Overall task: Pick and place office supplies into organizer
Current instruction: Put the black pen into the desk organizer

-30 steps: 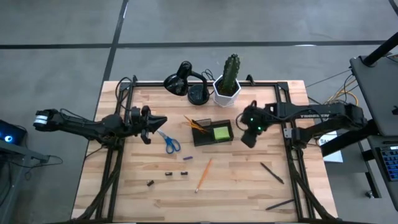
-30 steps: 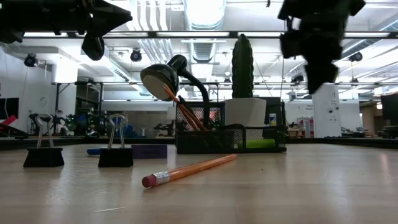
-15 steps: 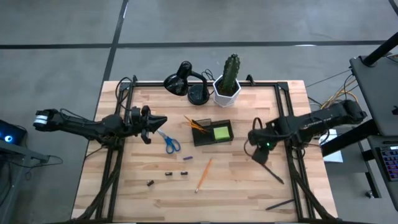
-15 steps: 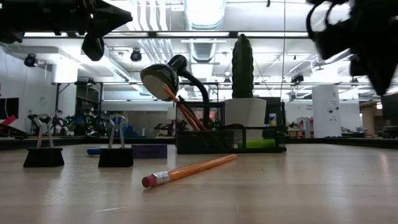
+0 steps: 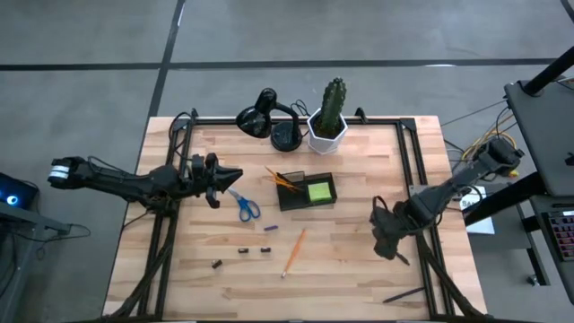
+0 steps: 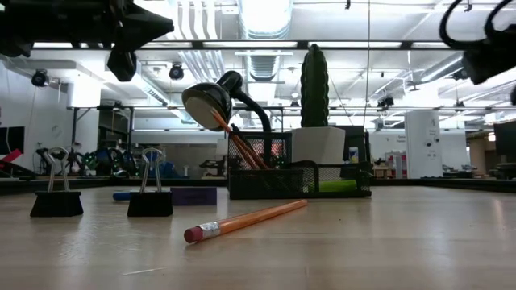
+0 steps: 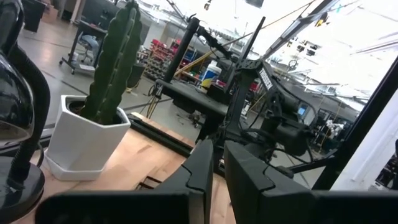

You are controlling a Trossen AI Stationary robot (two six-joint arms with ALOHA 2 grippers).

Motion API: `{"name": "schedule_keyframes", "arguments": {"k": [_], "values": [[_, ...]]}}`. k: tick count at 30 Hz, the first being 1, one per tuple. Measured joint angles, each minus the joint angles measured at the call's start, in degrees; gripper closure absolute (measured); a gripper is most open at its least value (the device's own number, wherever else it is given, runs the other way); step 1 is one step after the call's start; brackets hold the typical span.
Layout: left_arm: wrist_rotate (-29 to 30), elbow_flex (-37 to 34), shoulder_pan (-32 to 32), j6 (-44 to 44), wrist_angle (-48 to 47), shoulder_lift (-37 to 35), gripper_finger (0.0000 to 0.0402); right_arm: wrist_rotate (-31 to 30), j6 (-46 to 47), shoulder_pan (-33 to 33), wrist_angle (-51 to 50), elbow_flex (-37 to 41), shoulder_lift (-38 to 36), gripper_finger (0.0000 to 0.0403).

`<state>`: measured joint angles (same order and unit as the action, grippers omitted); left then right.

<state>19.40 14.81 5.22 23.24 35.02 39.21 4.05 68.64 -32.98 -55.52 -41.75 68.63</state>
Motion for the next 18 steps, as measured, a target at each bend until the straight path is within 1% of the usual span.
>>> {"name": "schedule_keyframes", "arguments": {"k": [5, 9, 18], "values": [[0.0, 0.0, 0.0, 0.0, 0.0, 1.2, 0.0378, -0.5, 4.9, -3.3, 4.2, 2.7, 0.0, 0.0207], [0.0, 0.0, 0.0, 0.2, 0.0, 1.8, 0.0378, -2.7, 8.7, -5.7, 6.3, 5.5, 0.0, 0.0208], [-0.1, 0.0, 0.0, 0.4, 0.5, 1.9, 0.0378, -2.8, 14.9, -7.8, 16.0, 12.4, 0.1, 0.0212]]}}
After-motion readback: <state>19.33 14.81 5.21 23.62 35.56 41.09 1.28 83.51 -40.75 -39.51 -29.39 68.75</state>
